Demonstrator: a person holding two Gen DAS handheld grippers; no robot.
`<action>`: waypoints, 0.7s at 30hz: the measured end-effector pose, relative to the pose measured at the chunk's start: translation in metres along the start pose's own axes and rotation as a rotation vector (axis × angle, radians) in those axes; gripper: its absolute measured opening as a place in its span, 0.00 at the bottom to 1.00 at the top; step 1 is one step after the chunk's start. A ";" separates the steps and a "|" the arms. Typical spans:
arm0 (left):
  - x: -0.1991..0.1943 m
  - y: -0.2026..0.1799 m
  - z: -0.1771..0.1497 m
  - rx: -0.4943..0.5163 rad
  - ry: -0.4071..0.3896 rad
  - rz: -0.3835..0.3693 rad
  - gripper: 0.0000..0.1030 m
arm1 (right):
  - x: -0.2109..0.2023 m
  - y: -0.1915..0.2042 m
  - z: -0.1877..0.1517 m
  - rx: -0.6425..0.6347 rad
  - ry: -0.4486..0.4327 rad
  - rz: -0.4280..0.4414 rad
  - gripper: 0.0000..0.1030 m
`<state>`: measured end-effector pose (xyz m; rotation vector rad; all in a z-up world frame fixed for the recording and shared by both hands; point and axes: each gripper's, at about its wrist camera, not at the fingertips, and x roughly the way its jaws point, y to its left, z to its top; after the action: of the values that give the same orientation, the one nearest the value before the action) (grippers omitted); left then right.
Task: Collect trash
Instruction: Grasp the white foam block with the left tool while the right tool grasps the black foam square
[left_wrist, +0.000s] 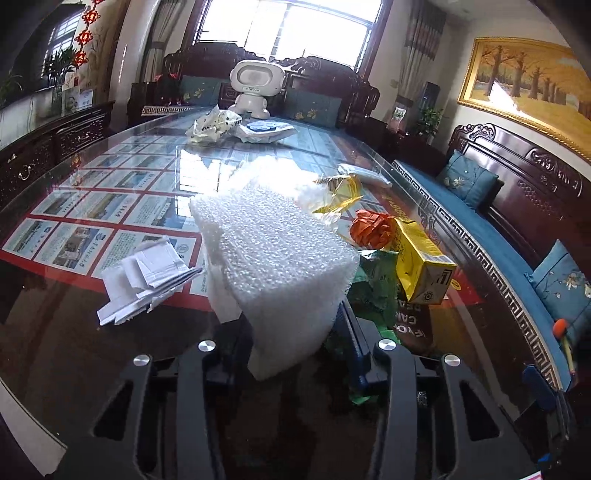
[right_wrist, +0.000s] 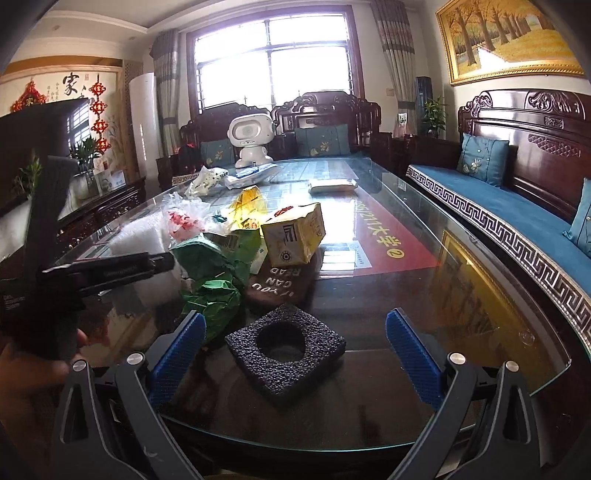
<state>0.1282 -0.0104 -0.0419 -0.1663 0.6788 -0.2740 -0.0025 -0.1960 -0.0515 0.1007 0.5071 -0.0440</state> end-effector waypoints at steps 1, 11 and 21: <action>-0.005 -0.001 0.001 0.004 -0.008 -0.013 0.42 | 0.002 0.000 0.000 -0.001 0.011 -0.006 0.92; -0.041 -0.005 -0.002 0.042 -0.054 -0.057 0.42 | 0.027 -0.006 0.000 0.033 0.098 -0.031 0.86; -0.048 -0.001 -0.005 0.034 -0.033 -0.120 0.42 | 0.063 -0.012 0.000 -0.056 0.266 -0.068 0.56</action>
<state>0.0888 0.0032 -0.0170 -0.1794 0.6321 -0.3965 0.0517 -0.2095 -0.0827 0.0344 0.7769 -0.0835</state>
